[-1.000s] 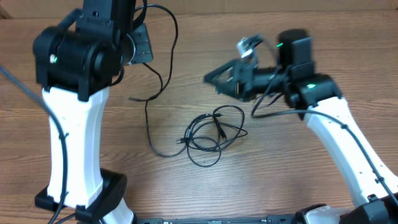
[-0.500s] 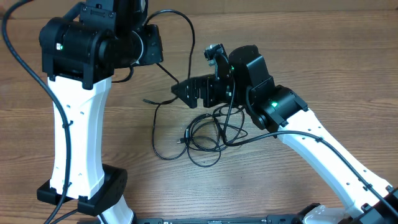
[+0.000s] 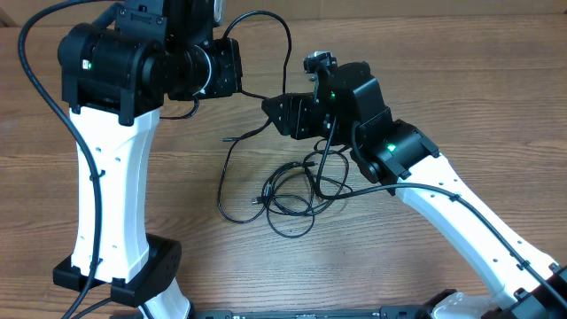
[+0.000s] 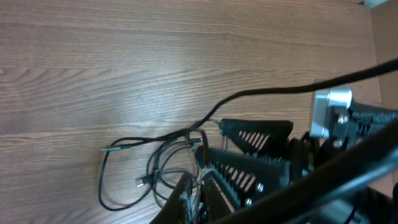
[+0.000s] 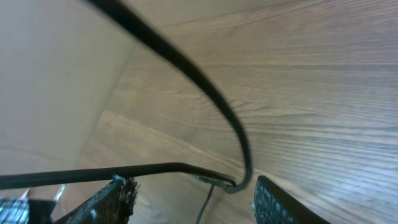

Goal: Untangle cables

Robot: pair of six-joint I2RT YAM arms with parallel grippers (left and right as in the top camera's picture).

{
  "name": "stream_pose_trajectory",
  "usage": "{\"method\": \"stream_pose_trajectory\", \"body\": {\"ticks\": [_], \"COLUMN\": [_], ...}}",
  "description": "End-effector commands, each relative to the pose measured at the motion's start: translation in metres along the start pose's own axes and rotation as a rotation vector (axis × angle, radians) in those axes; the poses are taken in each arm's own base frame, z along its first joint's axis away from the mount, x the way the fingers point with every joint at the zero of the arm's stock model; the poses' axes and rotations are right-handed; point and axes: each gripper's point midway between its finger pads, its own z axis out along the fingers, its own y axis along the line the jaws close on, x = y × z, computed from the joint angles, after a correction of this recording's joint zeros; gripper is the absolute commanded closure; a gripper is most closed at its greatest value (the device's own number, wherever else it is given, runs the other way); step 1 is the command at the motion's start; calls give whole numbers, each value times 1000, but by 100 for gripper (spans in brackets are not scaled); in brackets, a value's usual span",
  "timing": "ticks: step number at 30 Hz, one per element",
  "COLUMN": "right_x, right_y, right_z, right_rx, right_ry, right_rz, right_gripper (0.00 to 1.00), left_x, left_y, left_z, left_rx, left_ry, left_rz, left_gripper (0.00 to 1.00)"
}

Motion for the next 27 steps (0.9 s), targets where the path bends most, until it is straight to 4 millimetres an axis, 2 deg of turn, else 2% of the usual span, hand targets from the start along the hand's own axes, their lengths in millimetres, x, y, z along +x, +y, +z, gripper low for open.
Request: {"method": "stream_pose_trajectory", "body": {"ticks": [1,5,8,11,14,19,23,25,27], "right_x": [-9,-9,-8,-8,-7,-7,-11,-15,-17], "right_y": [-12,-10,-7,-3,-3,-3,-3,-12,-18], "right_z": [0,-1,-1,-1,-1,-1,-1,0,-1], "right_rx": [35,7,-9,-32,-35,-34,-28,22,54], "right_ry": [-29,-17,-13,-6,-3,-3,-19,-46,-61], "right_rz": [8,13,12,10,10,10,6,9,10], "right_gripper": [41,36,34,31,31,31,31,31,31], "left_x": [0,-4,0,12,20,24,34,37,38], "left_y": [6,37,57,64,55,35,5,-7,-8], "left_z": [-1,7,18,32,39,33,28,23,19], "left_rx": [-28,-203,-295,-312,-246,-139,34,103,107], "left_ry": [-6,-21,14,82,128,135,178,189,182], "left_rz": [32,26,18,10,14,27,41,57,58], "left_gripper": [96,96,96,96,96,96,96,96,96]}}
